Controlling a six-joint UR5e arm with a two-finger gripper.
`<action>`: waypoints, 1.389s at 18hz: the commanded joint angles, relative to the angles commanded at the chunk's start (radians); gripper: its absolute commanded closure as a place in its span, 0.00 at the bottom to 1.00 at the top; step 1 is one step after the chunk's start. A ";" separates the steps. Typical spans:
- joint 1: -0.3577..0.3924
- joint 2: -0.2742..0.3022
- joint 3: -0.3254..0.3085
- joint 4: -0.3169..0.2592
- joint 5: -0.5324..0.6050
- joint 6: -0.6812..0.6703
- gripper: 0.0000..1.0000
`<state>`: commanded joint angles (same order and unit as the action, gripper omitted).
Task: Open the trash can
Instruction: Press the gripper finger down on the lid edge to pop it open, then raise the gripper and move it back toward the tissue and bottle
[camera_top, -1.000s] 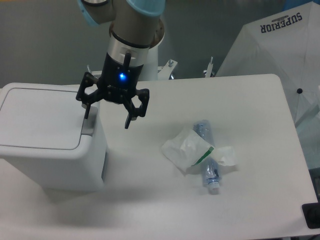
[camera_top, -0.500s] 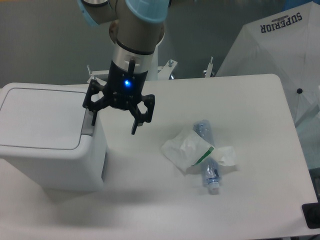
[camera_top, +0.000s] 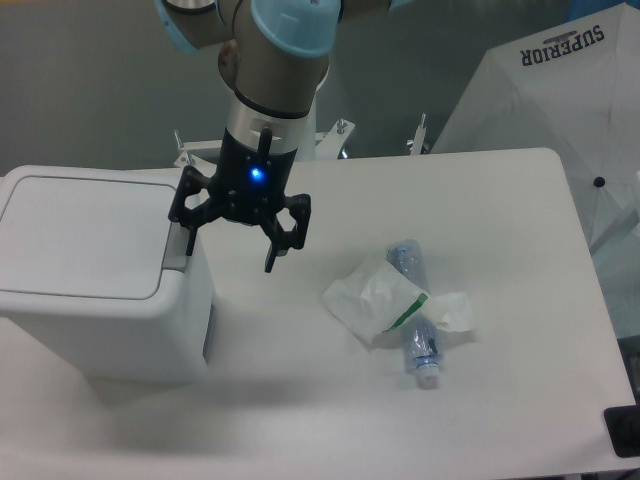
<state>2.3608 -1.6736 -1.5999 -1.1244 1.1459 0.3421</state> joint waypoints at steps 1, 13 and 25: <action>0.000 0.002 0.003 -0.003 0.000 0.000 0.00; -0.002 0.009 -0.015 -0.002 0.000 -0.012 0.00; -0.002 0.008 -0.015 -0.003 0.000 -0.012 0.00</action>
<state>2.3593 -1.6659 -1.6153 -1.1275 1.1459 0.3298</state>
